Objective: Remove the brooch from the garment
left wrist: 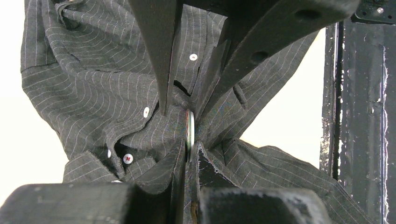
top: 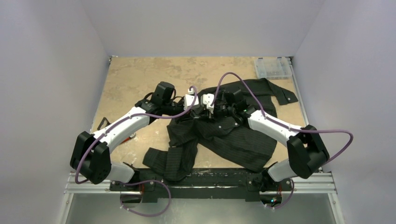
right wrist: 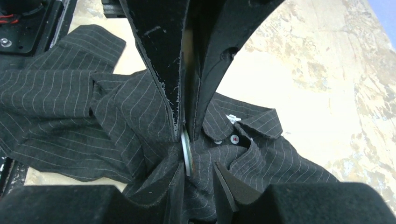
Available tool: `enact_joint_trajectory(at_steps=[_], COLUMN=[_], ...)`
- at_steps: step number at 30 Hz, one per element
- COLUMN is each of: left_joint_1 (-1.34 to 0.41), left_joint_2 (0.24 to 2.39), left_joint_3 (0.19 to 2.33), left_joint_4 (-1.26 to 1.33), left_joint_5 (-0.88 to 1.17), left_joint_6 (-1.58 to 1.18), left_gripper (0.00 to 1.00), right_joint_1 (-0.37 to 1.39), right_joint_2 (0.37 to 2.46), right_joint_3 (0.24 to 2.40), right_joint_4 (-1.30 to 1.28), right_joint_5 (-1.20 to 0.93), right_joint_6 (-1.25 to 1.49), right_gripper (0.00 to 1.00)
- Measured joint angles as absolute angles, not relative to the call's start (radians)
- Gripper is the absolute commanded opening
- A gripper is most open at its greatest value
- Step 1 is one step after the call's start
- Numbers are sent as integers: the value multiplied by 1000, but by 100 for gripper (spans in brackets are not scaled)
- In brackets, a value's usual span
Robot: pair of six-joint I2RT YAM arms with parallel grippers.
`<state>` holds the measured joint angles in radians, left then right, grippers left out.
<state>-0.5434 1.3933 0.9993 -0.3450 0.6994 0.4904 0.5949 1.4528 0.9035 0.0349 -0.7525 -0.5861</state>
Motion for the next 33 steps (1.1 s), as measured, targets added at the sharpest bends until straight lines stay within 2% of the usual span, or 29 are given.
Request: enact_joint_trajectory(at_steps=[6,7,8,10,11,13,14,18,19,25,33], left_joint_1=[-543,-543,-543,-543,-543,-540,-538,-522,-513,-391,-355], left_joint_2=[1393,1393,1393,1394,1395,1398,1399,1398,1394,1298,1232], left_joint_3=[999,999,1000,1002,1004,1010,1012,1019,1019,1002,974], left_joint_4=[-346,-347,-347,-349,-350,-359,-364,-388,-394,-437,-432], left_joint_5=[705,706,706,706,705,704,705,709,707,699,714], left_joint_6=[492,493,493,493,493,493,492,480,475,462,426], left_gripper=[0,0,0,0,0,15,26,53,56,54,40], right_joint_1=[596,596,596,598,601,605,607,610,610,609,610], right_joint_2=[1473,1473,1473,1473,1473,1473,1473,1473,1473,1451,1436], right_joint_3=[904,904,904,904,904,904,904,904,904,874,853], right_joint_4=[35,35,36,37,36,34,34,41,48,186,324], right_joint_5=[-751,-751,-751,-752,-753,-752,-752,-752,-752,-751,-756], right_joint_6=[-588,-588,-588,-588,-588,-591,-588,-574,-560,-427,-237], right_gripper=[29,26,21,3,0,0,0,0,0,0,0])
